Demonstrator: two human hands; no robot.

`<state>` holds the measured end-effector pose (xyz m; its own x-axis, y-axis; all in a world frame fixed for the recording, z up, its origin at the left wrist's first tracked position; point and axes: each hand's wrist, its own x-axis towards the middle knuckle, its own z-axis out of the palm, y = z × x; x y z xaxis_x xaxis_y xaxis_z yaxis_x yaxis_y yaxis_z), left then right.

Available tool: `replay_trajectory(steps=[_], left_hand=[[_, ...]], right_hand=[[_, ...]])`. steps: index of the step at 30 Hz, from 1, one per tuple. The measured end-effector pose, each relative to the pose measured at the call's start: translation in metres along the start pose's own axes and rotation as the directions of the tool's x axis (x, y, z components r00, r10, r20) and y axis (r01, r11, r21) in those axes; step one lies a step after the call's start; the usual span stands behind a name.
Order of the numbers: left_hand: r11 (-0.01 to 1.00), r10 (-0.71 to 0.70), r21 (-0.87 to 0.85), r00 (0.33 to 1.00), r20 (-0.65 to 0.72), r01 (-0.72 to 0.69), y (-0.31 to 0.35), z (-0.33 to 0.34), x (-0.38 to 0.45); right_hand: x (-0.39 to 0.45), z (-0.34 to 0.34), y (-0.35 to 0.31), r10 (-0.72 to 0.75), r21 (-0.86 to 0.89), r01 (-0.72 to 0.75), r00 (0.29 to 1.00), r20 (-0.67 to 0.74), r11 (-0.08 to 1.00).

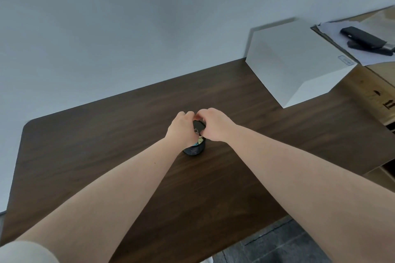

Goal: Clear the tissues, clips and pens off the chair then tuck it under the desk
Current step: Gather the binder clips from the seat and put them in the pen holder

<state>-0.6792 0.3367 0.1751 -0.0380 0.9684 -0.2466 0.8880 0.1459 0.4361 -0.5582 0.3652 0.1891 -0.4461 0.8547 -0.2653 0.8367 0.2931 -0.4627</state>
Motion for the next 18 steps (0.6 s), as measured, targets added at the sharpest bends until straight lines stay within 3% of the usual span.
replay_trajectory(steps=[10,18], left_hand=[[0.991,0.047,0.127,0.998,0.036,-0.051,0.004,-0.006,-0.006],[0.929,0.168,0.312,0.978,0.126,-0.2,0.075,-0.001,-0.026]], right_hand=[[-0.023,-0.006,0.014,0.054,-0.006,-0.055,0.998,-0.043,0.998],[-0.097,-0.033,0.067,0.173,0.005,-0.174,0.979,-0.111,0.985]])
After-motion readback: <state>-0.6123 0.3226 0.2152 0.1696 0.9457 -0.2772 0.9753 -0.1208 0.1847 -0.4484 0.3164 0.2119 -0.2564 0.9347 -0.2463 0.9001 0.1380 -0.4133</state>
